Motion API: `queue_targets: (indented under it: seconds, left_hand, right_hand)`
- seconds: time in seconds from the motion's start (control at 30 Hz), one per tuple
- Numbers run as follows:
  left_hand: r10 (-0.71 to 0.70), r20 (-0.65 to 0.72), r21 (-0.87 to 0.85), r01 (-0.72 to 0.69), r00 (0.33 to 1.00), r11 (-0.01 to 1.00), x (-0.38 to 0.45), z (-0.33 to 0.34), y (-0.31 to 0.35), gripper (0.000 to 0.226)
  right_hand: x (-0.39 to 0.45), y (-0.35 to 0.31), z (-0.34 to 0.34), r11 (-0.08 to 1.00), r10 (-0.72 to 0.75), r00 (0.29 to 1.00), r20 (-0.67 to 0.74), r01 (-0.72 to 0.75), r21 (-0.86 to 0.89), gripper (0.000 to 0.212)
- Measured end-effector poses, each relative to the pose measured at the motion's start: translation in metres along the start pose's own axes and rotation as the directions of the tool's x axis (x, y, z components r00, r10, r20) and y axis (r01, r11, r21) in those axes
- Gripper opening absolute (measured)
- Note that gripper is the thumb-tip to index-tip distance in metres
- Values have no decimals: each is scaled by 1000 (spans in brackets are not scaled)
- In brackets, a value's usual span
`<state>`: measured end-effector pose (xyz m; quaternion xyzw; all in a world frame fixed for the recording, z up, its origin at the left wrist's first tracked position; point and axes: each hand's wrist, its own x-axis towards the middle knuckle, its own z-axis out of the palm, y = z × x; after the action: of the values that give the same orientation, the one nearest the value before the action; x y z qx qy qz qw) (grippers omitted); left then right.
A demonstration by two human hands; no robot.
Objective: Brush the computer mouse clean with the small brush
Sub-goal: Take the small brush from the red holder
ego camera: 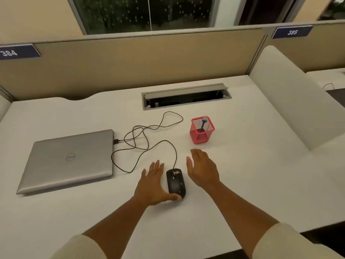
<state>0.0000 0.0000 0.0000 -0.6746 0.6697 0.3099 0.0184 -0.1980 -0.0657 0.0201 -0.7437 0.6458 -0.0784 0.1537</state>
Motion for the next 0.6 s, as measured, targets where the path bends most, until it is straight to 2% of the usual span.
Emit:
queue_targets:
  seconds: [0.37, 0.5, 0.6]
  left_hand:
    - [85, -39, 59, -82, 996, 995, 9, 23, -4, 143]
    - [92, -49, 39, -90, 995, 995, 9, 25, -3, 139]
    - [98, -59, 29, -97, 993, 995, 8, 25, -3, 137]
  right_hand:
    - [2, 4, 1, 993, -111, 964, -242, 119, 17, 30]
    - [9, 1, -5, 969, -215, 895, -391, 246, 29, 21]
    - [23, -1, -15, 958, -215, 857, -467, 278, 67, 18]
